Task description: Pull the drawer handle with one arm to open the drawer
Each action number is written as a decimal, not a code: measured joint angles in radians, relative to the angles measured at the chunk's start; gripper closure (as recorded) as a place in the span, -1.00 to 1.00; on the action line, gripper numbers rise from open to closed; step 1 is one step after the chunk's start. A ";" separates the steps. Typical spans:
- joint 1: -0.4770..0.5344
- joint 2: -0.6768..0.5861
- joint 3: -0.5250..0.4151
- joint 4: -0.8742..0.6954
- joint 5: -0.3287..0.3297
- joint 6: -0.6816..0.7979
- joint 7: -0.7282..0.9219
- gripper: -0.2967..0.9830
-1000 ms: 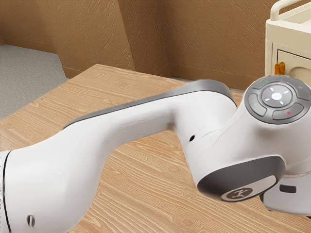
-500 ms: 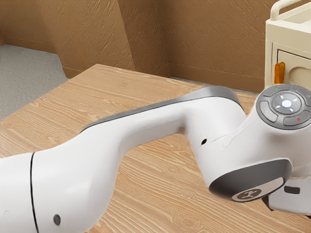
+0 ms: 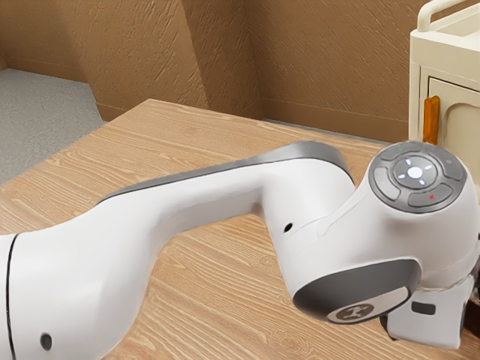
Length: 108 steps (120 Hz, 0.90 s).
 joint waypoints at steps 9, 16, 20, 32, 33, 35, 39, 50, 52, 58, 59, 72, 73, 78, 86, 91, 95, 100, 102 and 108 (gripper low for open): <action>-0.008 -0.020 0.000 -0.027 0.000 0.000 -0.001 -0.52; -0.009 -0.040 0.000 -0.048 0.000 0.001 -0.001 -0.51; -0.009 -0.049 0.001 -0.061 0.000 0.001 -0.002 -0.52; -0.054 -0.073 0.052 -0.095 0.000 0.001 -0.003 -0.53; -0.064 -0.075 0.061 -0.098 0.000 0.001 -0.003 -0.53; -0.082 -0.081 0.079 -0.104 0.000 0.001 -0.003 -0.52; -0.112 -0.089 0.103 -0.118 0.000 0.002 -0.003 -0.52; -0.152 -0.109 0.131 -0.147 -0.004 0.000 -0.004 -0.45; -0.156 -0.112 0.133 -0.149 -0.005 -0.001 -0.004 -0.43; -0.162 -0.118 0.137 -0.151 -0.006 -0.013 -0.004 -0.40; -0.163 -0.120 0.137 -0.151 -0.006 -0.016 -0.004 -0.38; -0.176 -0.142 0.135 -0.147 -0.003 -0.046 -0.004 -0.18; -0.177 -0.143 0.134 -0.147 -0.003 -0.048 -0.004 -0.20; -0.185 -0.147 0.132 -0.145 -0.002 -0.056 -0.006 -0.26; -0.191 -0.150 0.131 -0.146 -0.002 -0.054 -0.011 -0.33; -0.195 -0.151 0.132 -0.150 -0.002 -0.048 -0.014 -0.37; -0.197 -0.154 0.132 -0.158 -0.002 -0.044 -0.016 -0.39; -0.198 -0.161 0.134 -0.173 -0.002 -0.039 -0.019 -0.43; -0.198 -0.164 0.134 -0.180 -0.001 -0.037 -0.020 -0.45; -0.202 -0.173 0.141 -0.194 0.000 -0.033 -0.023 -0.49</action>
